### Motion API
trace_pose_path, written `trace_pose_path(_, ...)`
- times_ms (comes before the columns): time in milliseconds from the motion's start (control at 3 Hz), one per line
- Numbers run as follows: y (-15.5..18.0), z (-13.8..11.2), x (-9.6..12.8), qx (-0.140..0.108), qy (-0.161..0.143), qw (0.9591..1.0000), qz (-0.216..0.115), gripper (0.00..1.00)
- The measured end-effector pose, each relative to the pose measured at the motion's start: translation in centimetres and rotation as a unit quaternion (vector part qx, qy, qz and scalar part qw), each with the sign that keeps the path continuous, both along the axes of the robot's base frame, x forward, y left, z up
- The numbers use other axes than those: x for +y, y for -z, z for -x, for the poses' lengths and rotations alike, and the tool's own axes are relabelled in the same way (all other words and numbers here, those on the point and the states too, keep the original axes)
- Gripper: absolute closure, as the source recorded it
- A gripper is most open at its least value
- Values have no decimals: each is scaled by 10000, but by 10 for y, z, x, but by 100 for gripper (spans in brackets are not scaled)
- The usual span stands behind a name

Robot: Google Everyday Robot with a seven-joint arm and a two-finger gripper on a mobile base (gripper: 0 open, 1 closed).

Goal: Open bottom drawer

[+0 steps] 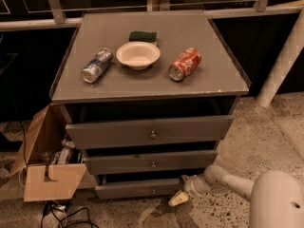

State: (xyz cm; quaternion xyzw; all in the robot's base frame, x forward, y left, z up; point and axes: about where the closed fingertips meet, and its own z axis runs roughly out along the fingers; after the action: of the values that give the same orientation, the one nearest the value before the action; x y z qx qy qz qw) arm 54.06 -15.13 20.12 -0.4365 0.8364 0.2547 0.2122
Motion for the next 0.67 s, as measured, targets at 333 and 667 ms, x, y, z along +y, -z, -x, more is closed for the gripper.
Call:
trace_pose_path(333,0,0,0,0,0,10000,0,42)
trace_pose_path(667,0,0,0,0,-1,10000,0,66)
